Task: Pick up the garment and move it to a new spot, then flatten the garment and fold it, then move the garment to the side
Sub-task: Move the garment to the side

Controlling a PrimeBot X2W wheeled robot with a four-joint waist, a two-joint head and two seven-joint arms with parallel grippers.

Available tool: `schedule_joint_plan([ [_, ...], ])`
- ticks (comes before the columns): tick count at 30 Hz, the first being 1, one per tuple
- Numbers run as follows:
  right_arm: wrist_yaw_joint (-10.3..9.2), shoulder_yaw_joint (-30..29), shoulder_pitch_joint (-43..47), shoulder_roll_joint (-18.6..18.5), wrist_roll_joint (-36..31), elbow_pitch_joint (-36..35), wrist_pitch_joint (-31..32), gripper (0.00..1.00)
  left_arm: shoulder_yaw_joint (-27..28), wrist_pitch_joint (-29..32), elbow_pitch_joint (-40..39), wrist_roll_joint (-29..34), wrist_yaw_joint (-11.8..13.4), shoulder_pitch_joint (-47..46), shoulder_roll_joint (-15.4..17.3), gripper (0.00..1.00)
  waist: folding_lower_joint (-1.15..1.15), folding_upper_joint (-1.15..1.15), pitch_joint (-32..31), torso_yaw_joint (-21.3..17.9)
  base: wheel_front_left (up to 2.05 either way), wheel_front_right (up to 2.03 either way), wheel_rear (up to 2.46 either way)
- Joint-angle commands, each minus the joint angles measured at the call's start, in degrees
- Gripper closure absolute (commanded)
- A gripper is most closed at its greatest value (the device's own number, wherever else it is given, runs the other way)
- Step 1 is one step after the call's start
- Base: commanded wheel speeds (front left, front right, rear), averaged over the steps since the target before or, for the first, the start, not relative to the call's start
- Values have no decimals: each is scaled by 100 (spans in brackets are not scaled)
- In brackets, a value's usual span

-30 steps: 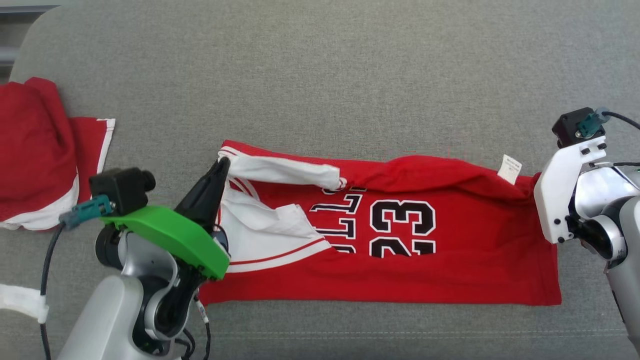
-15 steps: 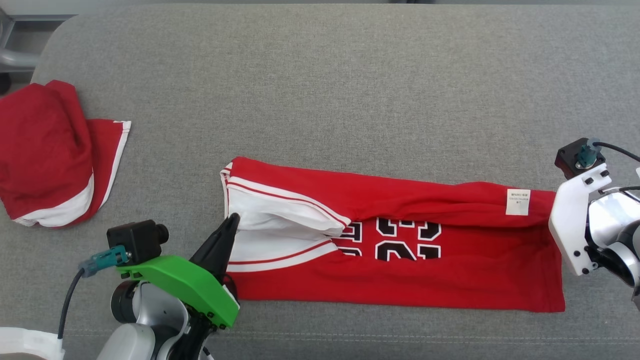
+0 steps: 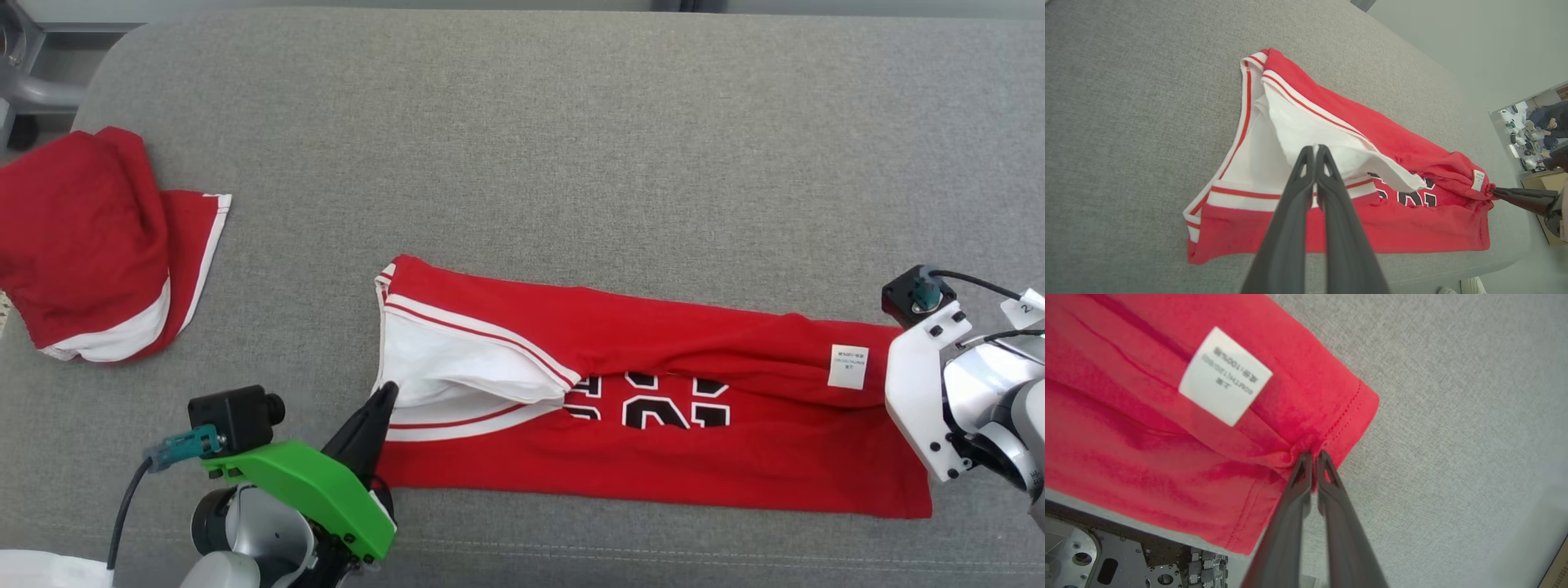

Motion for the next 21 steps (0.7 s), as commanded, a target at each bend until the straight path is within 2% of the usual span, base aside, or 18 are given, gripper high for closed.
schedule_joint_plan([
  [1,-4,-108,39,12,26,60,26,0,-9,31,-2,-21,36,122,39,100,0,0,-28,25,0,0,0],
  [6,-4,-384,135,128,-27,-26,63,0,-74,87,15,-115,45,265,-3,100,0,0,-92,59,0,0,0],
  [12,-4,-1015,291,364,-191,-387,-131,0,-189,189,215,-54,68,365,72,100,0,0,-175,100,0,0,0],
  [13,-4,-1129,327,419,-236,-467,-176,0,-200,204,258,-24,85,364,96,75,0,0,-187,105,0,0,0],
  [14,-4,-1240,370,476,-288,-556,-233,0,-192,175,302,22,109,355,112,9,0,0,-200,107,0,0,0],
  [15,-4,-1326,414,541,-332,-633,-272,0,-193,158,361,60,141,355,117,0,0,0,-211,111,0,0,0],
  [18,-4,-1477,501,658,-434,-793,-396,0,-226,180,457,113,180,364,131,0,0,0,-235,117,0,0,0],
  [21,-4,-1718,615,993,-548,-962,-767,0,-237,134,581,184,218,349,153,0,0,0,-278,130,0,0,0],
])
